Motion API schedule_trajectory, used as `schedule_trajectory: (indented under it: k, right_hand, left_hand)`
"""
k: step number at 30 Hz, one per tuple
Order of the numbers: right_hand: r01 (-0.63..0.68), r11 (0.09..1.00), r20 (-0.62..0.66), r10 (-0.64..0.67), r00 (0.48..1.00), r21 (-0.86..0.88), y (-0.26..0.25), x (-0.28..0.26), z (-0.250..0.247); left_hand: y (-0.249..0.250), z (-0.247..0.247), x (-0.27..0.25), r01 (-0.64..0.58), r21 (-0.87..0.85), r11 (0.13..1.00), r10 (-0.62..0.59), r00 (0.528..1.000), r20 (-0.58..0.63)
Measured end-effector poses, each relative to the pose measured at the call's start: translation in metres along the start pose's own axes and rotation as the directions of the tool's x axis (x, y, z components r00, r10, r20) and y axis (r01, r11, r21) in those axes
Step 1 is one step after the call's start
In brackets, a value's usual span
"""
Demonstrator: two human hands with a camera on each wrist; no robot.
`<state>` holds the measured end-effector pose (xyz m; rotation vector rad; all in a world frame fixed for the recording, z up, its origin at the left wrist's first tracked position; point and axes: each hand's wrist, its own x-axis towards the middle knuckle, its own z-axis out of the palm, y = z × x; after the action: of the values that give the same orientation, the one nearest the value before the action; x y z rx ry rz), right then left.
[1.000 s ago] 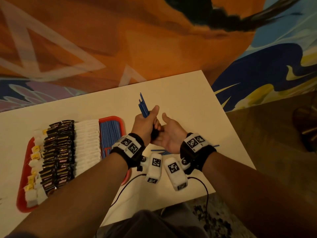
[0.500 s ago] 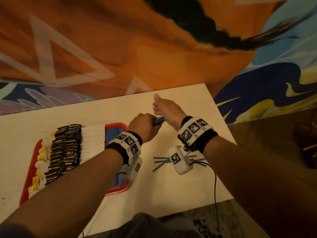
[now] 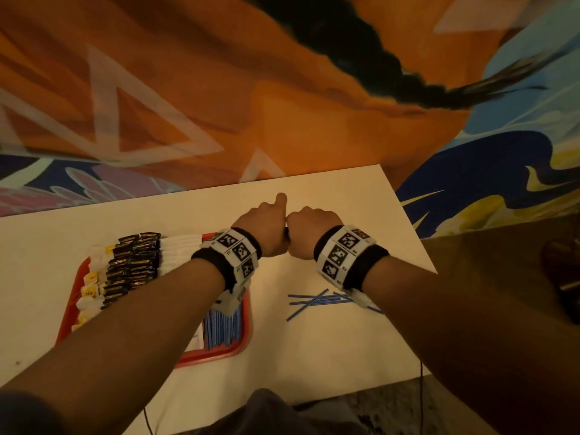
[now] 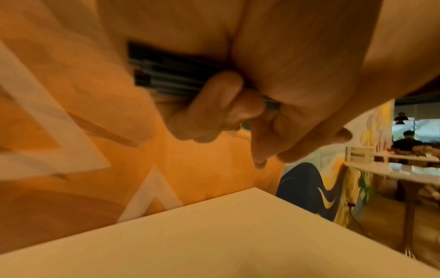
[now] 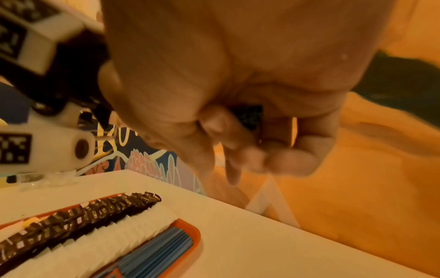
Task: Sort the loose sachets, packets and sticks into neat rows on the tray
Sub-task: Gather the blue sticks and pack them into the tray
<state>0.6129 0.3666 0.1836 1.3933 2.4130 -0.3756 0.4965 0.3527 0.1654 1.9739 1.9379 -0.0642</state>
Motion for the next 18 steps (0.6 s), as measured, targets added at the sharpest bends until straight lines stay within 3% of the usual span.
schedule_trajectory:
  k: [3,5,6,8,11,13,16,17,18]
  right_hand:
    - [-0.06,0.998,-0.016,0.06,0.998,0.004,0.005,0.002,0.007]
    - [-0.107,0.994,-0.005,0.107,0.994,0.037,0.013,0.002,0.011]
    - [-0.134,0.988,-0.008,0.135,0.991,0.072,0.017,0.004,0.014]
    - [-0.175,0.972,-0.029,0.182,0.983,0.156,0.024,0.004,0.018]
    - [-0.194,0.957,-0.058,0.21,0.976,0.216,0.025,0.004,0.018]
    - [-0.193,0.95,-0.091,0.221,0.971,0.245,0.023,0.005,0.016]
    - [-0.095,0.877,-0.119,0.17,0.978,0.471,0.03,0.006,0.015]
    - [-0.01,0.818,-0.137,0.108,0.985,0.575,0.035,0.005,0.015]
    - [0.073,0.704,-0.161,0.06,0.985,0.707,0.039,0.004,0.017]
  left_hand:
    - [-0.006,-0.001,0.002,-0.096,-0.083,0.992,0.096,0.995,0.0]
    - [-0.016,-0.003,0.001,-0.134,-0.232,0.963,0.135,0.991,-0.011]
    - [-0.02,-0.004,0.0,-0.13,-0.389,0.912,0.125,0.991,-0.039]
    - [-0.027,-0.006,-0.003,-0.1,-0.713,0.694,0.04,0.994,-0.101]
    - [-0.024,-0.002,-0.006,-0.047,-0.927,0.371,-0.075,0.994,-0.081]
    - [-0.016,0.006,-0.006,-0.014,-0.958,0.287,-0.072,0.997,-0.036]
    - [-0.012,0.011,-0.004,-0.012,-0.969,0.246,-0.094,0.995,-0.037]
    - [-0.014,0.01,-0.003,-0.014,-0.973,0.229,-0.102,0.994,-0.039]
    - [-0.017,0.009,-0.003,-0.016,-0.978,0.206,-0.109,0.993,-0.039]
